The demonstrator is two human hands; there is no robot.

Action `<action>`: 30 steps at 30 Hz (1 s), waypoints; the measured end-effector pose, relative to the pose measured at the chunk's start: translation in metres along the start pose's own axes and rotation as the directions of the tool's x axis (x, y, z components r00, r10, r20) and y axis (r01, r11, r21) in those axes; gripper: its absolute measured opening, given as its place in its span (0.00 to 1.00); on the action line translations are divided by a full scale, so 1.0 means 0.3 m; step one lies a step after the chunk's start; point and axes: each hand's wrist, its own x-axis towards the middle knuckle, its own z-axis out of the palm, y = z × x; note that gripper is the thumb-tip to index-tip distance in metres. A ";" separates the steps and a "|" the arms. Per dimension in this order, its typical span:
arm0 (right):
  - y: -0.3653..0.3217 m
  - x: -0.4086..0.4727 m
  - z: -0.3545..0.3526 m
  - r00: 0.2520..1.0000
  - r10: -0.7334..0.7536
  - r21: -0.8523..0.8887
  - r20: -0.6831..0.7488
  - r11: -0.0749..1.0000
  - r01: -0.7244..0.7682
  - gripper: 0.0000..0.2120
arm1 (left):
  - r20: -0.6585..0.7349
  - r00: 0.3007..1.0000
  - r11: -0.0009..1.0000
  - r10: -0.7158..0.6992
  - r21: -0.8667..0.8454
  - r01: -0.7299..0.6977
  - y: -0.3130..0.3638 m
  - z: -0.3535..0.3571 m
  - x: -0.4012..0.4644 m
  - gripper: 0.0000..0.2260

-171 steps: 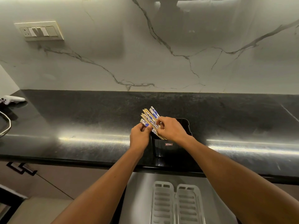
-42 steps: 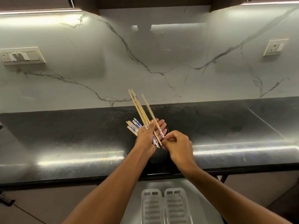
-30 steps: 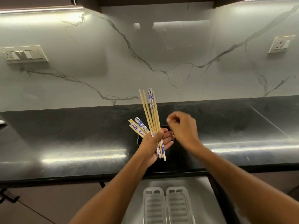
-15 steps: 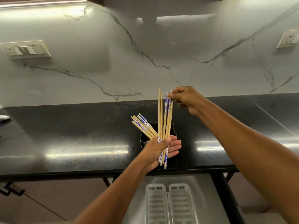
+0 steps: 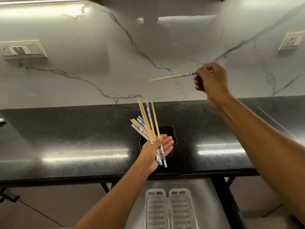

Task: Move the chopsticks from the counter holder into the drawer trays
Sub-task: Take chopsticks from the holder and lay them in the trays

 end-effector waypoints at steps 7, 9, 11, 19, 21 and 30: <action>0.253 -0.290 0.036 0.957 0.220 -0.129 0.190 0.972 -0.197 0.03 | -0.045 0.992 0.984 0.116 -0.131 -0.121 0.094 0.070 0.048 0.10; 0.316 -0.351 0.046 0.948 0.231 -0.192 0.217 0.963 -0.190 0.03 | -0.044 0.991 0.982 0.124 -0.139 -0.129 0.102 0.076 0.057 0.10; 0.353 -0.387 0.052 0.945 0.227 -0.251 0.235 0.954 -0.167 0.03 | -0.052 0.992 0.985 0.117 -0.121 -0.123 0.102 0.077 0.061 0.10; 0.379 -0.410 0.049 0.858 0.292 -0.479 0.423 0.875 -0.062 0.04 | -0.071 0.991 0.989 0.111 -0.091 -0.117 0.091 0.064 0.050 0.10; 0.368 -0.398 0.051 0.867 0.267 -0.534 0.422 0.845 0.000 0.07 | -0.059 0.991 0.992 0.117 -0.045 -0.119 0.089 0.060 0.044 0.09; 0.128 -0.145 0.137 0.922 -0.210 -0.543 0.324 0.757 0.363 0.08 | 0.043 0.997 0.972 0.068 0.224 -0.076 0.004 0.037 -0.014 0.09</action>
